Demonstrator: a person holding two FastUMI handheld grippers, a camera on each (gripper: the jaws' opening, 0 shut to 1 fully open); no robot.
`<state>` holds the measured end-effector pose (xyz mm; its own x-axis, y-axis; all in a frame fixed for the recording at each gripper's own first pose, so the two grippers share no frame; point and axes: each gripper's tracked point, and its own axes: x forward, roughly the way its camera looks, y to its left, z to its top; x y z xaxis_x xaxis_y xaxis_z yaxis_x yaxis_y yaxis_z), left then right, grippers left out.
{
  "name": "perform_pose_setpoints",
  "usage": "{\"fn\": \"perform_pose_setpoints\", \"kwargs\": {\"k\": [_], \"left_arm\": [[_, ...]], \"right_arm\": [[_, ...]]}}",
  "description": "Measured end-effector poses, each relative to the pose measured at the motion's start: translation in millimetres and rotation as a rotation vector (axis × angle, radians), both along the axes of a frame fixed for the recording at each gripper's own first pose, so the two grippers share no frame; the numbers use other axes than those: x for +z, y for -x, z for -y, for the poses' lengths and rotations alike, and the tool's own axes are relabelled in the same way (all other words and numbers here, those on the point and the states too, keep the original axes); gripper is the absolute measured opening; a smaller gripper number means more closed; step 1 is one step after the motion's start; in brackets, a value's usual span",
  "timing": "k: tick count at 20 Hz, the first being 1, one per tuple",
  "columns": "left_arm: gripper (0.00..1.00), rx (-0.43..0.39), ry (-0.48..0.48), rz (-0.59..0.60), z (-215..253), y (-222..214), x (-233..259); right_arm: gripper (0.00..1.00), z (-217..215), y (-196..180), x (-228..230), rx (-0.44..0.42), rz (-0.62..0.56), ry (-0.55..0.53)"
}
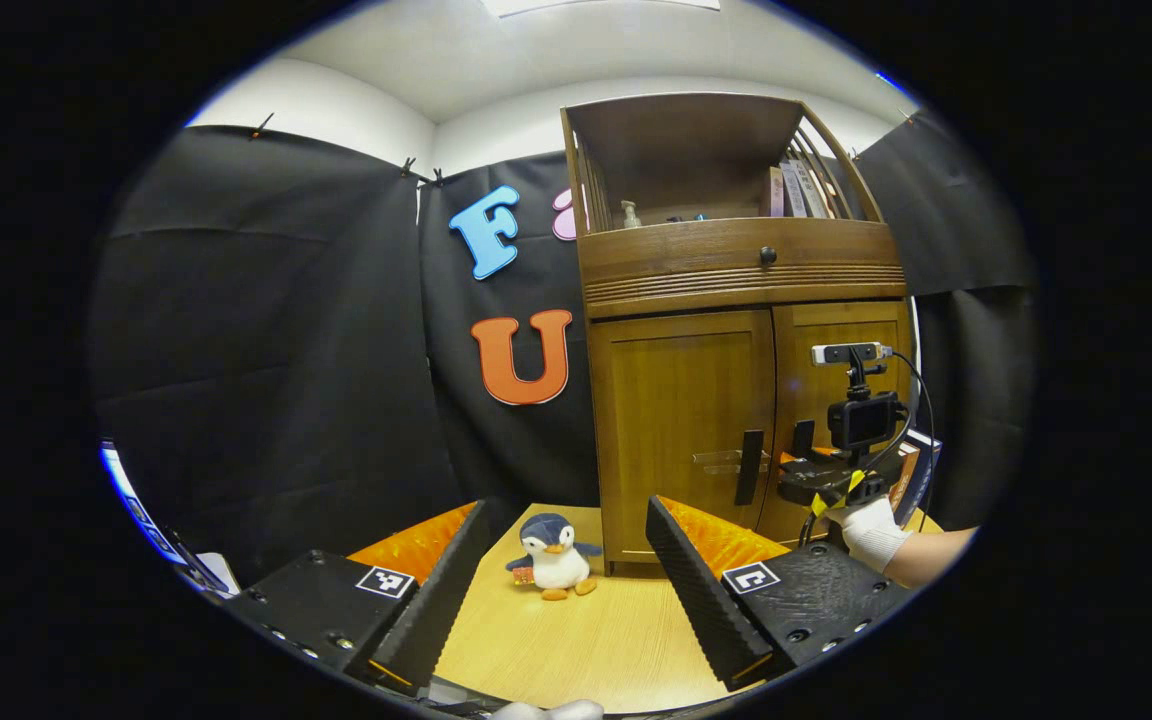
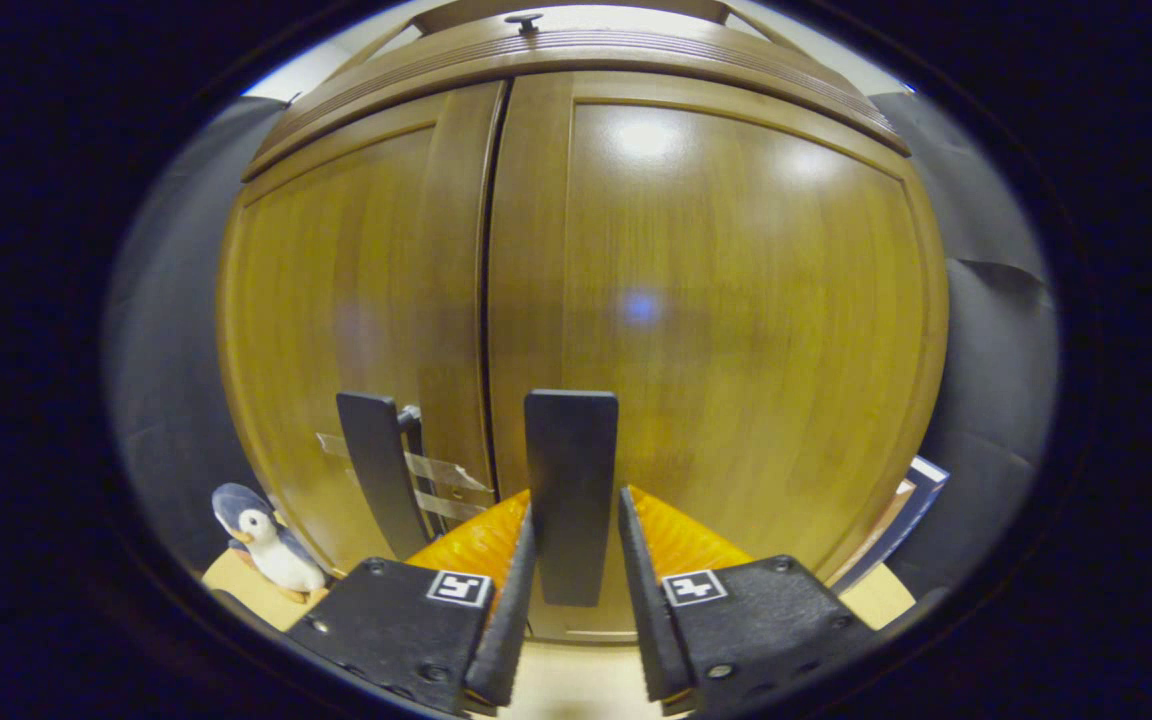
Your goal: Open the right door of the double-door shoe cabinet with the right hand, and open the left door with the left hand.
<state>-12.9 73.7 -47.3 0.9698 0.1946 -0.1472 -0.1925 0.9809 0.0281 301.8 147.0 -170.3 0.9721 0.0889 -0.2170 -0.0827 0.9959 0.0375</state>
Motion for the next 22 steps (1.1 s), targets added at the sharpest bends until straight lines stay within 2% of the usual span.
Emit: {"fn": "perform_pose_setpoints", "kwargs": {"k": [1,2,4,5,6,7,8,9,11,22], "left_arm": [[1.00,0.003,-0.001,0.001,-1.7,0.9,-1.1],[0.96,0.004,-0.001,0.000,-1.6,1.1,-1.0],[0.96,0.006,-0.002,0.004,-3.2,2.5,-0.3],[1.00,0.006,-0.001,0.005,-3.3,4.1,-0.5],[0.96,0.005,0.001,0.007,-3.8,4.4,-0.5],[0.96,0.005,0.003,0.008,-3.5,4.3,-1.1],[1.00,0.003,0.005,0.009,-2.3,5.0,-1.4],[0.96,0.001,0.008,0.012,-2.3,6.0,0.2],[0.96,-0.004,0.006,0.011,-1.3,7.0,-0.7],[0.96,-0.043,0.008,0.026,17.9,20.7,7.6]], "right_arm": [[0.45,1.7,1.0,0.3,-0.001,0.003,0.007],[0.38,2.5,1.3,-0.1,-0.001,0.001,0.004],[0.36,-0.1,1.8,-0.3,0.006,-0.007,-0.002],[0.36,1.2,2.6,-0.4,0.007,-0.011,0.000],[0.35,1.2,3.3,0.2,0.006,-0.014,-0.001],[0.35,1.7,4.7,0.0,0.004,-0.015,0.000],[0.35,2.0,6.3,1.1,0.001,-0.018,-0.001],[0.35,3.1,9.9,0.2,0.002,-0.021,0.001],[0.34,4.5,17.2,-0.4,0.010,-0.023,-0.003],[0.31,24.9,77.4,-1.5,0.053,-0.021,0.014]]}}
